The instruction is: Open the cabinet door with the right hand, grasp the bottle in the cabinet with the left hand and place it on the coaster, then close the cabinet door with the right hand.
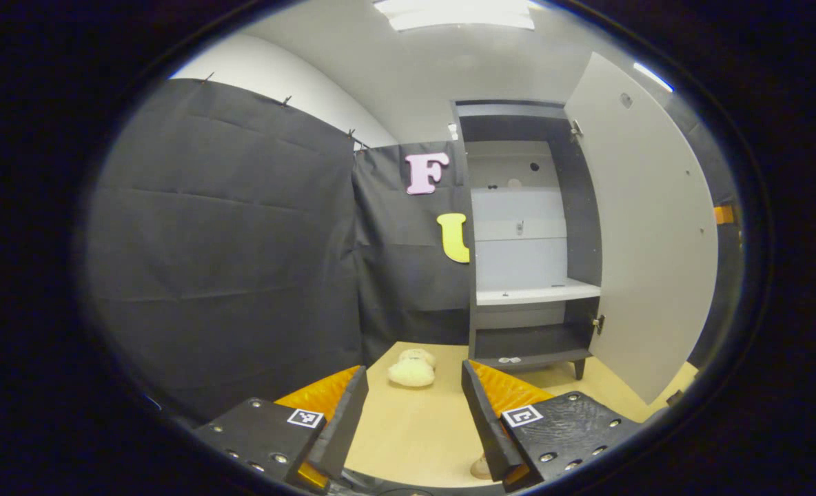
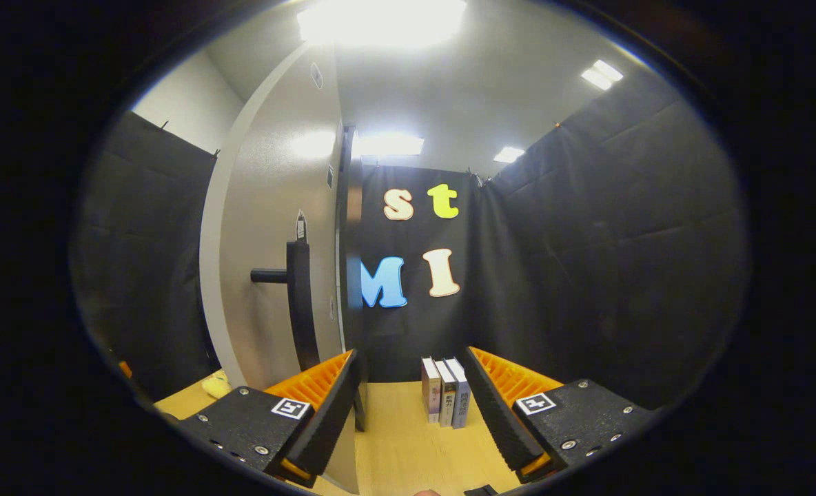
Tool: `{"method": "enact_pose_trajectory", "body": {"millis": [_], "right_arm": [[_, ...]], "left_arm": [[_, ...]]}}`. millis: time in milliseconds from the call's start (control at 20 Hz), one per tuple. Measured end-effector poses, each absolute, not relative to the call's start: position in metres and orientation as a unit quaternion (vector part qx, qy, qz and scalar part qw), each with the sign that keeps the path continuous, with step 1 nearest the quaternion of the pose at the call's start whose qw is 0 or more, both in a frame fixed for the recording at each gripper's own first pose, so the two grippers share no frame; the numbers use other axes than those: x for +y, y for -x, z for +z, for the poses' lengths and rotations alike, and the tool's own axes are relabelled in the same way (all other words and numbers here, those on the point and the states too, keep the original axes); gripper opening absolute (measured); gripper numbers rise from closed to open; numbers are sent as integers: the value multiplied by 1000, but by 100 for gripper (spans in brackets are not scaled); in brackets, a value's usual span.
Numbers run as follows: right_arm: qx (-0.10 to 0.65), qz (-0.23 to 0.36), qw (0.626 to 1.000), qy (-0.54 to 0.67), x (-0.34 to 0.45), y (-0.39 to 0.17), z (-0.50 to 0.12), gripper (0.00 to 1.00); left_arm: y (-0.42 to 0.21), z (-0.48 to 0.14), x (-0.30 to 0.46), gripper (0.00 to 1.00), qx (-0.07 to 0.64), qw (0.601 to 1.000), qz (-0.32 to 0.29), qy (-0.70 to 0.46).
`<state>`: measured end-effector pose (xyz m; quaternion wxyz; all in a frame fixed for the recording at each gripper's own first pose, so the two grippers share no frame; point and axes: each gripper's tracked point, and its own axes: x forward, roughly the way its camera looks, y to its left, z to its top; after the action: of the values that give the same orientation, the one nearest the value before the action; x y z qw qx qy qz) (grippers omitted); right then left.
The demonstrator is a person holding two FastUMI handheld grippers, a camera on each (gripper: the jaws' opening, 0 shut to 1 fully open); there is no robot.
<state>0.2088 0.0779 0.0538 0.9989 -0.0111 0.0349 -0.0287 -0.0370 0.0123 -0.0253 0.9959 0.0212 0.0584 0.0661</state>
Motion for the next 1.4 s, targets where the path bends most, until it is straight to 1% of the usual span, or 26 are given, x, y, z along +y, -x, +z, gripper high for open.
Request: {"method": "enact_pose_trajectory", "body": {"millis": [100, 150, 200, 250, 300, 400, 450, 750, 1100, 1150, 1200, 1350, 1400], "right_arm": [[39, -32, 999, 6, 86, -207, 51, 93], [40, -34, 999, 1, 90, -205, 50, 92], [39, -35, 999, 0, 95, -204, 52, 92], [37, -36, 999, 2, 100, -203, 53, 92], [37, -35, 999, 5, 107, -201, 53, 92], [36, -33, 999, 4, 122, -200, 52, 92], [36, -31, 999, 3, 129, -199, 52, 92], [33, -22, 999, 2, 177, -197, 54, 92], [30, 2, 1000, 3, 235, -208, 52, 92], [30, 5, 1000, 2, 242, -210, 52, 92], [29, 8, 1000, 1, 249, -211, 51, 92], [26, 17, 1000, 1, 270, -217, 51, 92], [25, 22, 999, 2, 276, -221, 50, 92]], "left_arm": [[29, -24, 18, 78, 56, 997, 58, -21], [24, -25, 22, 73, 54, 997, 54, -21], [19, -25, 24, 78, 54, 997, 49, -21], [15, -27, 26, 78, 55, 997, 45, -20], [11, -27, 27, 73, 53, 998, 40, -18], [2, -27, 34, 78, 51, 998, 32, -17], [-1, -26, 38, 78, 49, 998, 29, -18], [-18, -32, 66, 78, 47, 999, 23, -13], [-22, -38, 100, 78, 48, 998, 26, -12], [-23, -41, 106, 81, 49, 998, 28, -13], [-22, -42, 111, 78, 49, 998, 30, -13], [-18, -44, 127, 78, 50, 998, 38, -13], [-15, -45, 131, 83, 50, 998, 41, -12]]}}
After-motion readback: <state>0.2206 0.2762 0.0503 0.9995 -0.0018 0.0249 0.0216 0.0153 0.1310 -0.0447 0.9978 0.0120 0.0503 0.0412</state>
